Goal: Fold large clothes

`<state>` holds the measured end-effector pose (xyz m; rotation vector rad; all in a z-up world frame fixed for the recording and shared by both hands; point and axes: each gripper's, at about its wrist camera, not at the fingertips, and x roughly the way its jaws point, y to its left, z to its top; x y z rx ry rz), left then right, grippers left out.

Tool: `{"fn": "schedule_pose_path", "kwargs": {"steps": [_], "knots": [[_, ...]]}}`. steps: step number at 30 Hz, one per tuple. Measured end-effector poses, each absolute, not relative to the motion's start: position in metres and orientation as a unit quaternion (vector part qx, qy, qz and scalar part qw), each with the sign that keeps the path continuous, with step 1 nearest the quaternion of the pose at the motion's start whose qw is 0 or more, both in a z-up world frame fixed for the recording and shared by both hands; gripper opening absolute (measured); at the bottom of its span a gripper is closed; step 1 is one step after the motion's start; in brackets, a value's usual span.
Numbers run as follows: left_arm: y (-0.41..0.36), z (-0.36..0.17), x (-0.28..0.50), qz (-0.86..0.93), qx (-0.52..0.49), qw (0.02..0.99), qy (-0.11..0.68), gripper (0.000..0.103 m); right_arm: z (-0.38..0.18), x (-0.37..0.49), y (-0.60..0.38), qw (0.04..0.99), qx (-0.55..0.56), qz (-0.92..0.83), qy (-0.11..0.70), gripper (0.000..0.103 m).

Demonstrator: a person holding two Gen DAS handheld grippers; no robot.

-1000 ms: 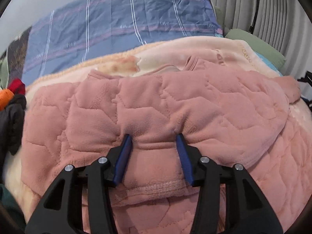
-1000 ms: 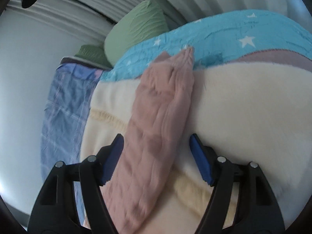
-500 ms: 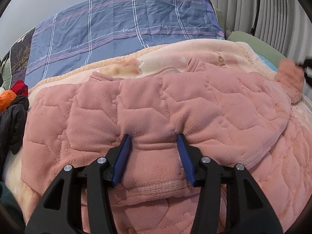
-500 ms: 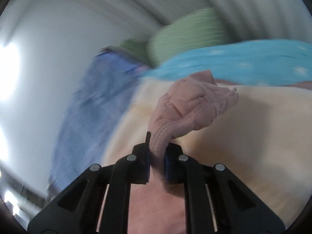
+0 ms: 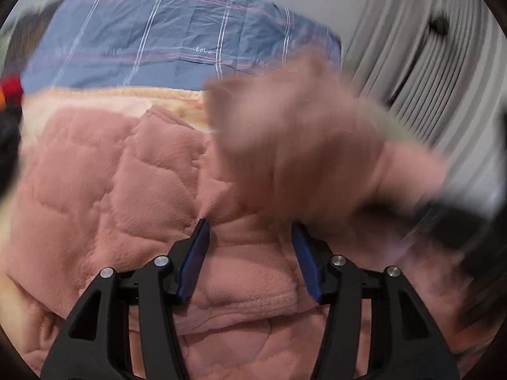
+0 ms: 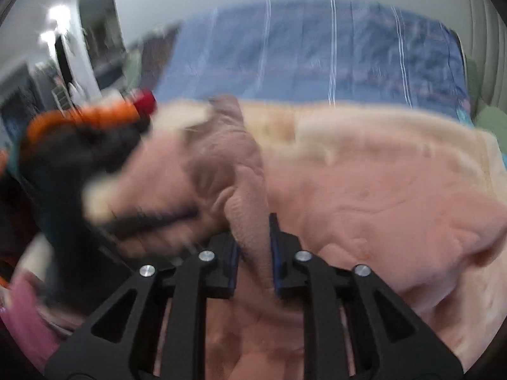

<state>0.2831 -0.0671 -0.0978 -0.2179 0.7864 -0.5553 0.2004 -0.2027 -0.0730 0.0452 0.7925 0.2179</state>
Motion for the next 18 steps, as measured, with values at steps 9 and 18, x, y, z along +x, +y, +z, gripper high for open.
{"fn": "schedule_pose_path", "kwargs": {"steps": [9,18], "knots": [[-0.052,-0.077,0.268,-0.333,-0.176,0.852,0.363,0.074,-0.081,0.186,-0.214,0.923,0.066,0.128,0.357,0.023],[-0.059,-0.056,0.260,-0.318,-0.170,0.855,0.374,0.074,-0.084,0.177,-0.195,0.932,0.018,0.130,0.338,0.046]]}}
